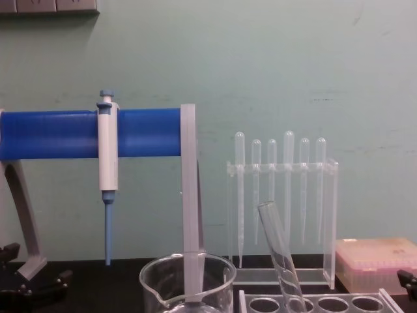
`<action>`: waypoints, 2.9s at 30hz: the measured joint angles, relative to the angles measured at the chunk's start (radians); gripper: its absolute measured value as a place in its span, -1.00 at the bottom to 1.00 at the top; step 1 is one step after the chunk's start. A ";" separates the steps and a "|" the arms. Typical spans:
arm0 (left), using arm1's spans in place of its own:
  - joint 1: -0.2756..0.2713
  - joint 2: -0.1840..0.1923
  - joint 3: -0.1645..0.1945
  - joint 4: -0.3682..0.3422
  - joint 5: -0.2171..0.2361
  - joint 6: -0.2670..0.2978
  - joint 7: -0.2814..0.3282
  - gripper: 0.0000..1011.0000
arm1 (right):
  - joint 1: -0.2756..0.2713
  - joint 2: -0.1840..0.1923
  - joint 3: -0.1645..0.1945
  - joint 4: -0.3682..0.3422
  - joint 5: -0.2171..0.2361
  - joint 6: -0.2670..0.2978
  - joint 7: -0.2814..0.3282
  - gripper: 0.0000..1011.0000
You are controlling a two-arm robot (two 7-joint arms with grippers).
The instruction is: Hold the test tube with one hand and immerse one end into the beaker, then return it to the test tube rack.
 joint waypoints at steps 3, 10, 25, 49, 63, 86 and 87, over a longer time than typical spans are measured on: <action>0.000 0.000 0.000 0.000 0.000 0.000 0.000 0.98 | 0.000 0.000 0.000 0.000 0.000 0.000 0.000 0.98; 0.000 0.000 0.000 0.000 0.000 0.000 0.000 0.98 | -0.026 0.007 0.020 -0.029 0.000 0.000 0.000 0.98; 0.000 0.000 0.000 0.000 0.000 0.000 0.000 0.98 | -0.214 0.122 0.073 -0.350 0.107 0.062 0.152 0.98; 0.000 0.000 0.000 0.000 0.000 0.000 0.000 0.98 | 0.127 -0.078 -0.063 -0.132 0.155 0.246 0.526 0.97; 0.000 0.000 0.000 0.000 0.000 0.000 0.000 0.98 | 0.139 -0.076 -0.059 -0.179 0.124 0.312 0.521 0.36; 0.000 0.000 0.000 0.000 0.000 0.000 0.000 0.98 | 0.064 -0.069 0.017 -0.276 0.163 0.271 0.503 -0.53; 0.000 0.000 0.000 0.000 0.000 0.000 0.000 0.98 | 0.059 -0.069 0.021 -0.283 0.168 0.266 0.501 -0.53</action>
